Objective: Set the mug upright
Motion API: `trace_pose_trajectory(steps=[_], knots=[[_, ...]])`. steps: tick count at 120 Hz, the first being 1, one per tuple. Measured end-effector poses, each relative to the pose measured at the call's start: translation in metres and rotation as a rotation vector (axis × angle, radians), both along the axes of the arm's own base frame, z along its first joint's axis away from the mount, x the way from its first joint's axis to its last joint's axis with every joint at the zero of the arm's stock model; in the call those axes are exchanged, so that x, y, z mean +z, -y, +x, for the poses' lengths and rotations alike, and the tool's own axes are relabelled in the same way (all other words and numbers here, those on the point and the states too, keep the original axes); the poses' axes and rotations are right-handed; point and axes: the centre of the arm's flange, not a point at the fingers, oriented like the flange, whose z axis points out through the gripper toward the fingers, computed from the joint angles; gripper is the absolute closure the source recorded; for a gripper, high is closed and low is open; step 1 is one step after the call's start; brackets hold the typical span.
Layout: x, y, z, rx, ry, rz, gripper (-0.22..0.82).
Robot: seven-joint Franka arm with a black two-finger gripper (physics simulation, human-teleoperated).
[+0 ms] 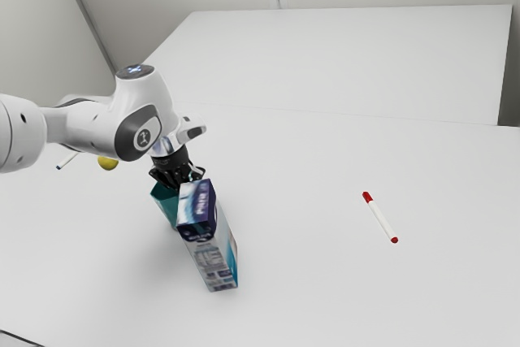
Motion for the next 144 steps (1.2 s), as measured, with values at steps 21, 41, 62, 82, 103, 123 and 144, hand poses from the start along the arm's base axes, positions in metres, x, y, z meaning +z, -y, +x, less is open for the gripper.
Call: trace_pose_trajectory(steps=[21,41,62,82,103,123,144], knots=[[-0.001,-0.001,-0.005,0.016,0.007,-0.001,0.7],[0.012,-0.002,-0.004,0.028,0.04,-0.001,0.61],[0.023,0.001,-0.004,0.033,0.064,-0.006,0.48],[0.033,0.008,-0.005,0.024,0.084,-0.007,0.32],[0.048,0.008,-0.007,0.026,0.108,-0.007,0.16],[0.069,0.012,-0.009,0.029,0.122,-0.012,0.08],[0.099,0.017,-0.002,0.037,0.096,-0.028,0.05]])
